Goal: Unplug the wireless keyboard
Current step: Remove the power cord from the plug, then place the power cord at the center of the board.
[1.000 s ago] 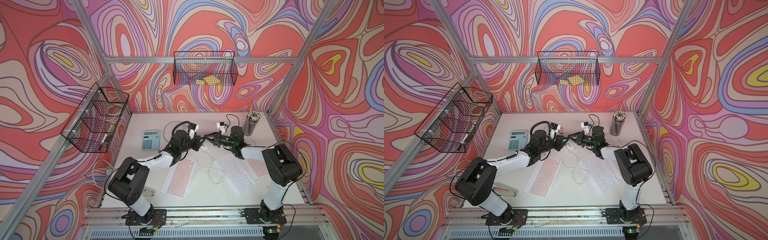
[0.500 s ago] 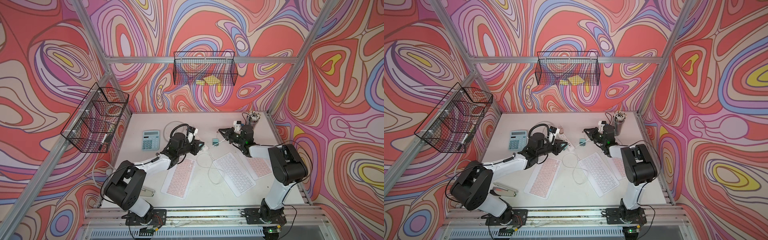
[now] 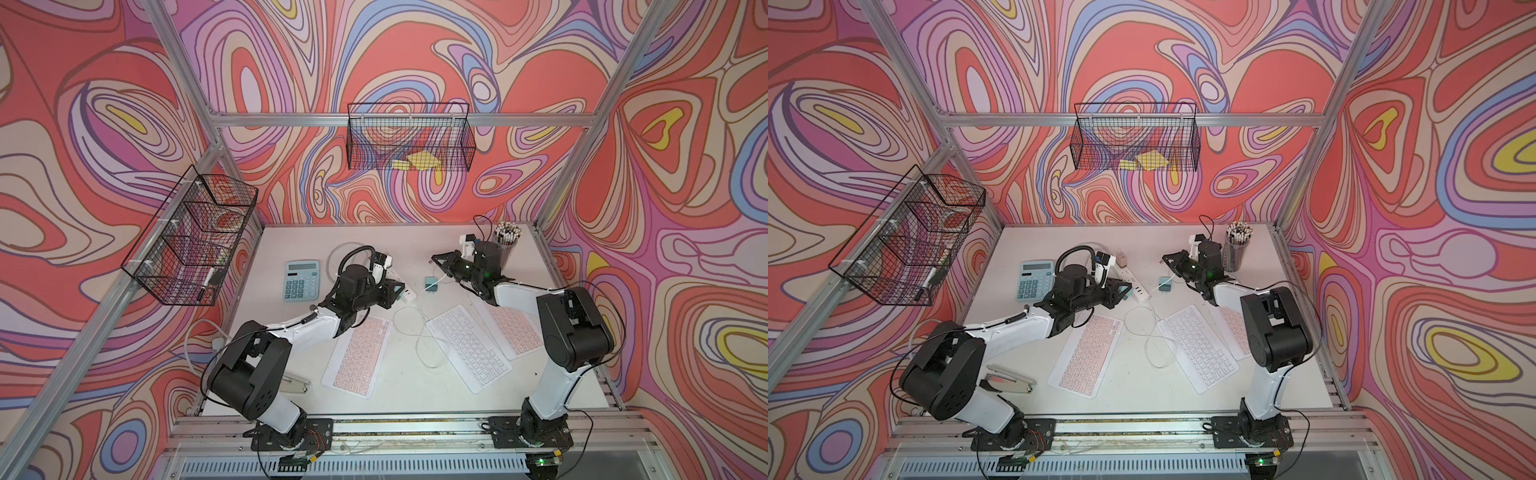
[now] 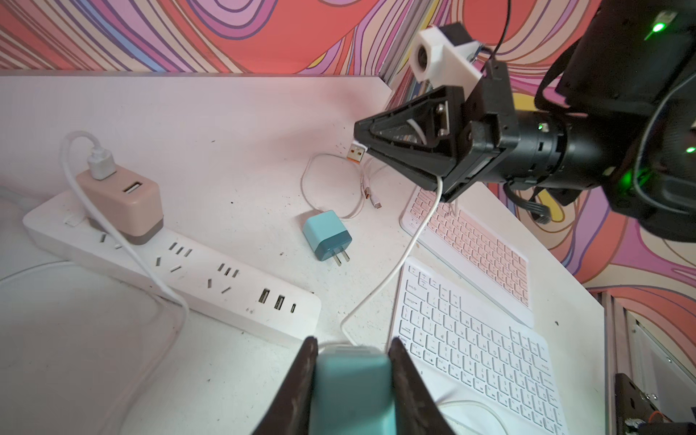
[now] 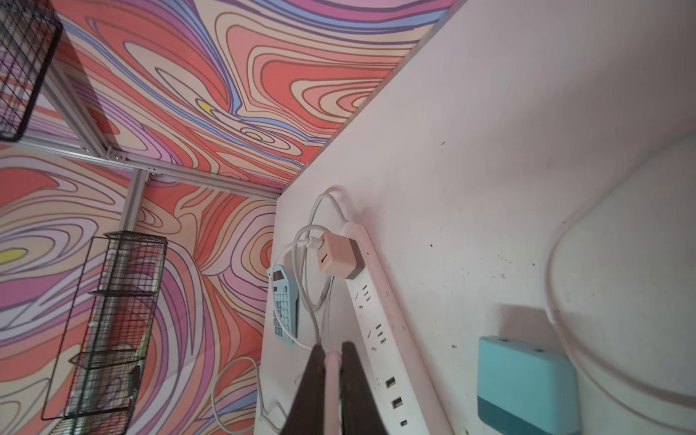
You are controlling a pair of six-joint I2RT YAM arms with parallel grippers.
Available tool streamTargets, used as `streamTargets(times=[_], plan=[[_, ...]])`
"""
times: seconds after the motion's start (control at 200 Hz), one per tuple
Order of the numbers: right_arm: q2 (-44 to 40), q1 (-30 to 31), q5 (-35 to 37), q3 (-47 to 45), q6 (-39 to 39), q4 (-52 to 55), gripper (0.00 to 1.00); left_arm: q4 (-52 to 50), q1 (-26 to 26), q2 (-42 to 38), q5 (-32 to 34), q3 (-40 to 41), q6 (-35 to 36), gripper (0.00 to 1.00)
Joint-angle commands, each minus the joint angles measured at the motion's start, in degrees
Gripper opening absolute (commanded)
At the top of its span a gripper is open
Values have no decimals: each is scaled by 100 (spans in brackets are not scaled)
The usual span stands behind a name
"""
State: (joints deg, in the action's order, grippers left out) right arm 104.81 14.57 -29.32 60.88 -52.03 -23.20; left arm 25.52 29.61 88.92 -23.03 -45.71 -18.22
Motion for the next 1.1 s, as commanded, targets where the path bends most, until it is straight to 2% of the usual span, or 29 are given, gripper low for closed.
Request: streamTargets(times=[0.0,0.165,0.601,0.846,1.097], plan=[[269,226,250,511,1025,1022,0,-45,-44,-75,87,27,-64,0],[701,480,612,1035,1548,1510,0,-104,-62,-94,114,67,-102,0],[2013,595,753,2069,1600,1865,0,-223,-110,-180,123,115,-190,0],[2244,688,844,2346,1917,2377,23,-473,-119,-85,249,-16,-301,0],[1981,696,1081,2437,2398,2865,44,-655,-118,90,360,-237,-469,0]])
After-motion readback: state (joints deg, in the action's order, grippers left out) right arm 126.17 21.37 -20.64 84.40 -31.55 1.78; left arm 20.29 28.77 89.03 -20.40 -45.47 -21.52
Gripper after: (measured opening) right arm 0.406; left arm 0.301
